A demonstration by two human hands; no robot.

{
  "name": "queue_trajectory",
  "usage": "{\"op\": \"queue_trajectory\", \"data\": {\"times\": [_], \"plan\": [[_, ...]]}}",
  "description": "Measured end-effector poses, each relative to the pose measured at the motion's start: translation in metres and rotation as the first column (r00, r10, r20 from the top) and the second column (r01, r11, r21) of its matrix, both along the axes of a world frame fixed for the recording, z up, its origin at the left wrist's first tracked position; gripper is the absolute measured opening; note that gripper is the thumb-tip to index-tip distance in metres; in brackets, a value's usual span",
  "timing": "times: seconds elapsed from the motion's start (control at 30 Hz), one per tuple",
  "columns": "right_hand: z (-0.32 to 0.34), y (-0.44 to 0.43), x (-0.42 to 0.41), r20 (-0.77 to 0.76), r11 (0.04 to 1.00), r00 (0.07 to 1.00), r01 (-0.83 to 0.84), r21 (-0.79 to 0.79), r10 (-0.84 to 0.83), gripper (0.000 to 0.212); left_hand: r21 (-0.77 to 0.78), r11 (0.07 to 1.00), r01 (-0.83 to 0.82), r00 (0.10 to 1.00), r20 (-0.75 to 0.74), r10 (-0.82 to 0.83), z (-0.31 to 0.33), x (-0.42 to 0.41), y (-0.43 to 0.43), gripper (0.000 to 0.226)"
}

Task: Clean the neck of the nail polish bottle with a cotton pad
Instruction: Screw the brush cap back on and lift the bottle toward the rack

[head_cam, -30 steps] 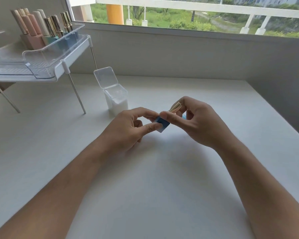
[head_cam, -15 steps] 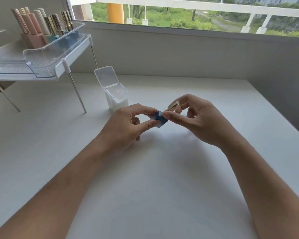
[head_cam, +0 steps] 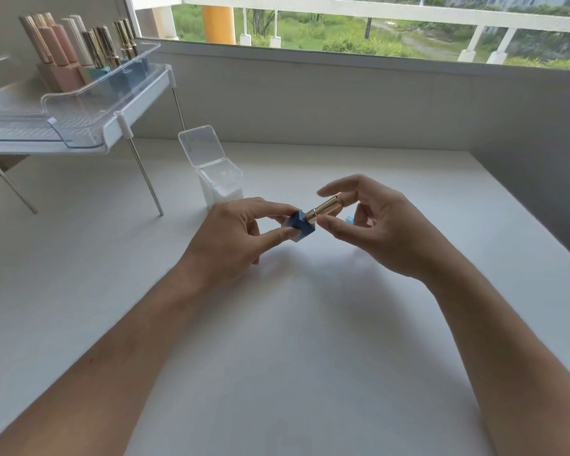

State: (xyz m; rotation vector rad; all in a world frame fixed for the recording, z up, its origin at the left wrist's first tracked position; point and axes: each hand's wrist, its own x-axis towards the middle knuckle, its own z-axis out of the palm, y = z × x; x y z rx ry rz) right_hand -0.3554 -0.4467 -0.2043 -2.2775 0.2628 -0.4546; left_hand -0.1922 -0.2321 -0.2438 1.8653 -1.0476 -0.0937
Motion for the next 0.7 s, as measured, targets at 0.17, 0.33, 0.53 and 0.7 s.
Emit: {"op": "queue_trajectory", "data": {"times": [0.17, 0.33, 0.53, 0.7], "plan": [[-0.001, 0.000, 0.002, 0.063, 0.998, 0.997, 0.042, 0.040, -0.045, 0.008, -0.003, 1.000, -0.002, 1.000, -0.023, 0.002, 0.000, -0.001, -0.001, 0.026], [-0.005, 0.004, 0.004, 0.066, 0.996, 0.994, 0.085, 0.007, -0.085, 0.024, 0.009, 1.000, 0.003, 0.999, -0.032, -0.002, -0.001, -0.002, -0.001, 0.025], [-0.001, 0.002, 0.002, 0.070, 1.000, 0.998, 0.010, 0.005, -0.010, 0.013, -0.001, 1.000, 0.001, 1.000, -0.019, -0.001, 0.000, -0.001, -0.001, 0.024], [-0.006, 0.007, 0.008, 0.121, 0.991, 0.984, 0.134, -0.004, -0.133, 0.028, 0.001, 1.000, 0.002, 1.000, -0.010, -0.002, -0.001, -0.002, -0.001, 0.025]]}}
